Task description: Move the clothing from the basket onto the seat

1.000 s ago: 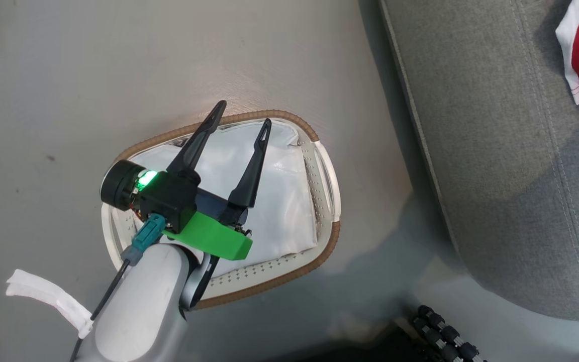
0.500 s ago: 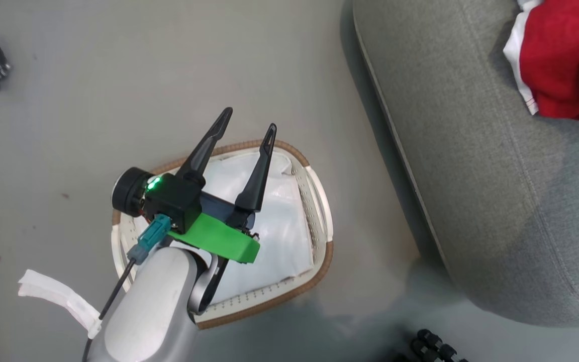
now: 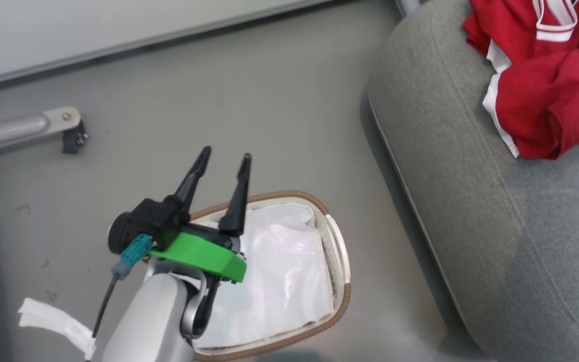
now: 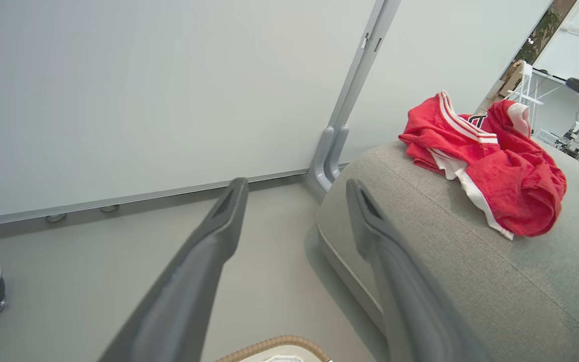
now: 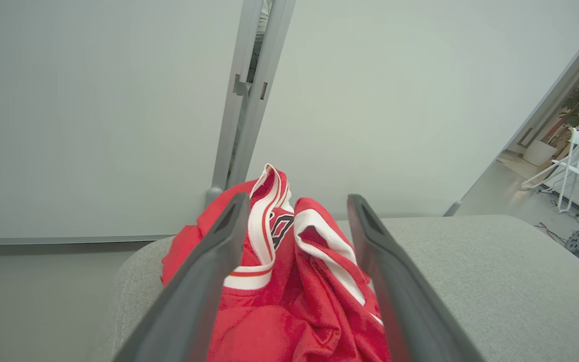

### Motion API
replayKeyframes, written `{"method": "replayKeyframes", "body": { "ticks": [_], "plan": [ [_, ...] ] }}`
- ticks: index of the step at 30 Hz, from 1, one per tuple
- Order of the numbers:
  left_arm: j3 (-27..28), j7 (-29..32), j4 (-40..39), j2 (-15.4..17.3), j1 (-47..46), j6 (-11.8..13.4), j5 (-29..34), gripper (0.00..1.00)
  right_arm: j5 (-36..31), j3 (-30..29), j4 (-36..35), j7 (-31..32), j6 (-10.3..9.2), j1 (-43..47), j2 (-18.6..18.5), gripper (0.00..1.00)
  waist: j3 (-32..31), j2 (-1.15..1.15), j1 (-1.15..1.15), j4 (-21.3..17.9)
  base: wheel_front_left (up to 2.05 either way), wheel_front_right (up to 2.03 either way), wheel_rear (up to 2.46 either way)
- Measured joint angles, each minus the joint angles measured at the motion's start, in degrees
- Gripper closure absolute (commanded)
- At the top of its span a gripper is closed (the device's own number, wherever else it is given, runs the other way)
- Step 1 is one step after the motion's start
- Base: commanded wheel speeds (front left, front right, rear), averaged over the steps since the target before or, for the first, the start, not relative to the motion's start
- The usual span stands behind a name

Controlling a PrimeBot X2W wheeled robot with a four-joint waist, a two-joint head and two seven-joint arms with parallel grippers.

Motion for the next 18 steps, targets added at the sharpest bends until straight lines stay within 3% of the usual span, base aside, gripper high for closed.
{"method": "replayKeyframes", "body": {
  "ticks": [10,18],
  "plan": [
    [11.29,0.00,3.64,-0.25,5.08,0.98,0.46,0.00,2.20,3.48,-1.85,-0.01,0.00,5.87,6.41,0.00,-8.44,0.00,0.00,5.00,0.00,0.00,0.00],
    [17.02,0.00,2.75,-0.33,11.57,2.23,1.42,0.00,5.22,4.76,-6.03,0.00,0.00,16.84,12.41,0.00,-14.56,0.00,0.00,8.91,0.00,0.00,0.00]
  ]
}}
